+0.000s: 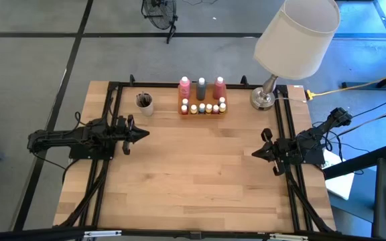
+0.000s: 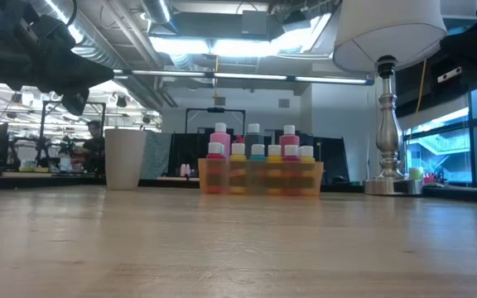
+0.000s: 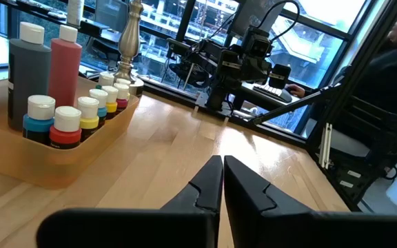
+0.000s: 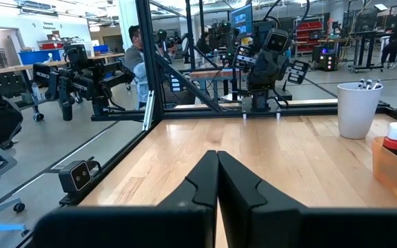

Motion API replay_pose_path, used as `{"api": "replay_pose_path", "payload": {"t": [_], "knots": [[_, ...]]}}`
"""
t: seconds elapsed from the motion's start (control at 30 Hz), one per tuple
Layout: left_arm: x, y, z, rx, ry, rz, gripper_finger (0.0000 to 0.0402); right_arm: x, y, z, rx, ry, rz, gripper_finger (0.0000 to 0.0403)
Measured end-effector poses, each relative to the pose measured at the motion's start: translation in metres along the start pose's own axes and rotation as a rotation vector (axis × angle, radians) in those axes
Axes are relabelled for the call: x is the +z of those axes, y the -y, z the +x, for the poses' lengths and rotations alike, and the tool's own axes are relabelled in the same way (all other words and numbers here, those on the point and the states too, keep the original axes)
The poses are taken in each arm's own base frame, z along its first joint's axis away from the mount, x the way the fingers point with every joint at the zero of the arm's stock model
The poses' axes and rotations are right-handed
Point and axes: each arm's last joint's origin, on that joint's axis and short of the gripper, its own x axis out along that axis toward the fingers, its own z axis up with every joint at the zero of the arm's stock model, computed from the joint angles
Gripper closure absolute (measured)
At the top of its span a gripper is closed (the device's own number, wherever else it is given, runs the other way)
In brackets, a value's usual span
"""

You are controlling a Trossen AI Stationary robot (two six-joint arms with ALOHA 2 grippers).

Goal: Pick & Place Paint Supplies
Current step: Return to Home Position

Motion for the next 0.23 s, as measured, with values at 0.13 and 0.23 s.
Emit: {"api": "replay_pose_path", "payload": {"t": [0.13, 0.23], "knots": [[0.0000, 0.0000, 0.0000, 0.000, 0.000, 0.000, 0.0392, 0.0000, 0.0000, 0.0000, 0.000, 0.000, 0.000, 0.0393], [0.0000, 0.0000, 0.0000, 0.000, 0.000, 0.000, 0.0395, 0.0000, 0.0000, 0.0000, 0.000, 0.000, 0.000, 0.0393]]}}
